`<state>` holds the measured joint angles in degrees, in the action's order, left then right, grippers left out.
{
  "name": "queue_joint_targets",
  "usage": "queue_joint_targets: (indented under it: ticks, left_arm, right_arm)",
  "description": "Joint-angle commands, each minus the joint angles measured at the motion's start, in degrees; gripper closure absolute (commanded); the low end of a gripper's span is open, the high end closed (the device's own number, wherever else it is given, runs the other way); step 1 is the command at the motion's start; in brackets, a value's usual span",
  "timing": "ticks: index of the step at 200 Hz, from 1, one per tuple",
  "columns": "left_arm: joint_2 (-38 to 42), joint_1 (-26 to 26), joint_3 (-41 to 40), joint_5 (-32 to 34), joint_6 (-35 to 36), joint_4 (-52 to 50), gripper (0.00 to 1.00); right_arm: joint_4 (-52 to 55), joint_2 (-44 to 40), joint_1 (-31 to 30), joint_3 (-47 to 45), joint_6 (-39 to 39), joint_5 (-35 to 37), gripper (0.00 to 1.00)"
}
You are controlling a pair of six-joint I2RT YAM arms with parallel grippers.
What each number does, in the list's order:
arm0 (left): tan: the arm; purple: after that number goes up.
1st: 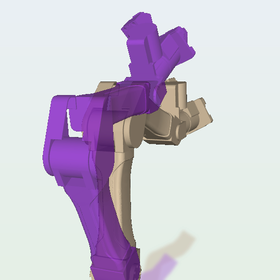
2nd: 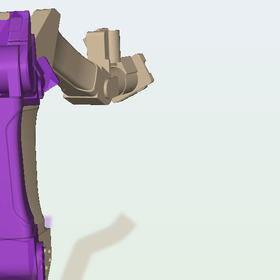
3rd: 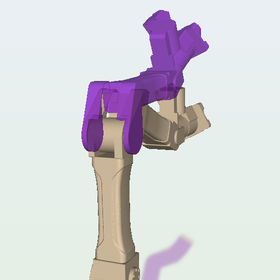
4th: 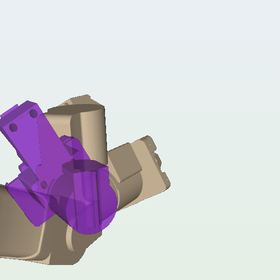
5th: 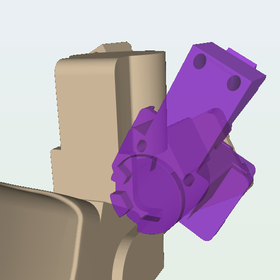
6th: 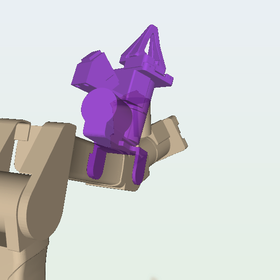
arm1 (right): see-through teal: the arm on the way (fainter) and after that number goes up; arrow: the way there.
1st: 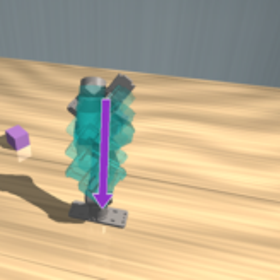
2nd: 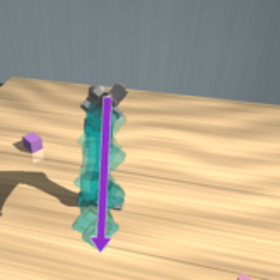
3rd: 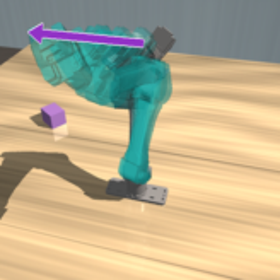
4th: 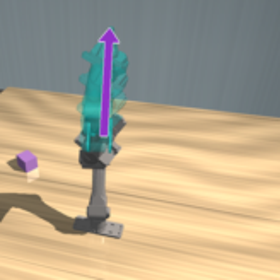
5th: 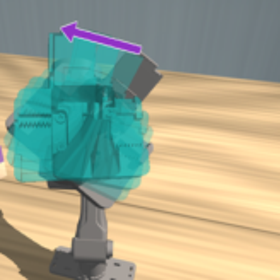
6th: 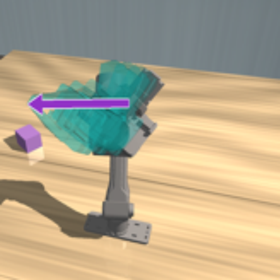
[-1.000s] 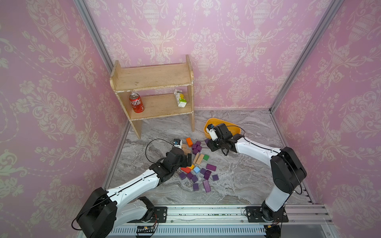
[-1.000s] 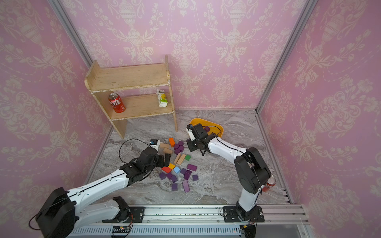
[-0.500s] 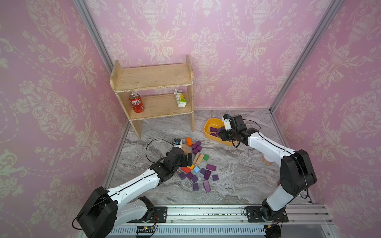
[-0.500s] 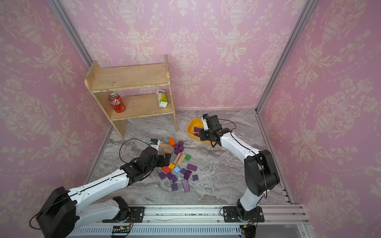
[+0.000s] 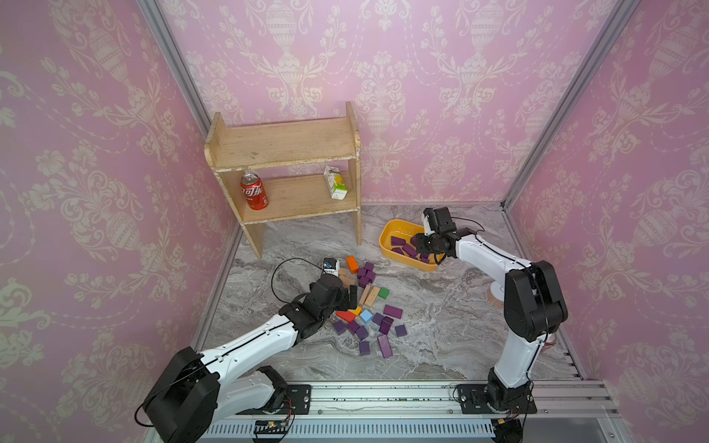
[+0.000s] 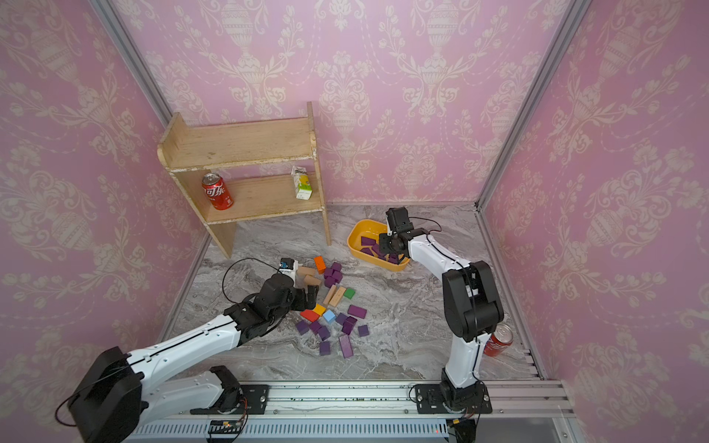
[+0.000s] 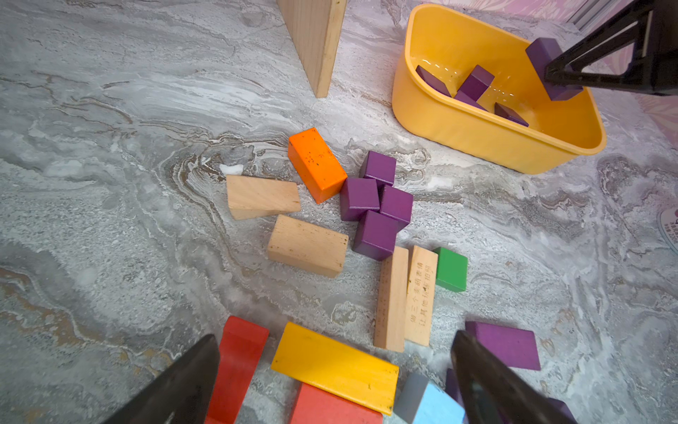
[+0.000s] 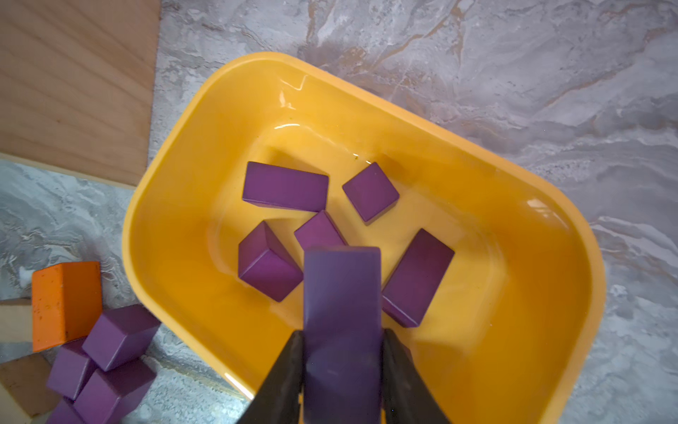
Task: Pick purple bricks into the storage bin
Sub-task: Place the building block in the storage box.
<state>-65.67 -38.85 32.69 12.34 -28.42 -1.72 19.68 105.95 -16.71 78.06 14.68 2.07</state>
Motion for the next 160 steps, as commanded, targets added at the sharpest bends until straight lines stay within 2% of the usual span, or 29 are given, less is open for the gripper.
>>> queue_joint_targets:
  ticks: [1, 13, 26, 74, 106, 160]
  left_arm:
    - [0.7, 0.1, 0.5, 0.4, 0.2, -0.4, 0.01]
    - [0.6, 0.1, 0.9, 0.2, 0.4, -0.6, 0.01]
    - [0.5, 0.2, 1.1, 0.1, 0.6, -0.7, 0.01]
    - [-2.2, 0.1, 2.6, -1.5, 0.7, 0.4, 0.01]
    - [-6.4, 0.2, 6.0, -3.5, 1.9, 0.0, 0.01]
    - [-14.8, 0.1, 13.1, -6.8, 2.4, 0.0, 0.01]
  right_arm:
    - [1.9, 0.3, 0.5, 1.7, 2.0, 3.6, 0.49]
    - [1.8, -0.2, 0.5, 1.2, 2.1, 3.9, 0.36]
    - [1.2, -1.4, 0.5, 0.2, 2.1, 3.5, 0.31]
    - [0.5, -9.7, -0.1, -4.5, 1.2, 1.8, 0.31]
    - [-0.8, -17.4, -1.7, -10.3, 1.3, -3.8, 0.31]
    - [-5.4, -28.7, -3.0, -27.1, 1.8, -11.4, 0.31]
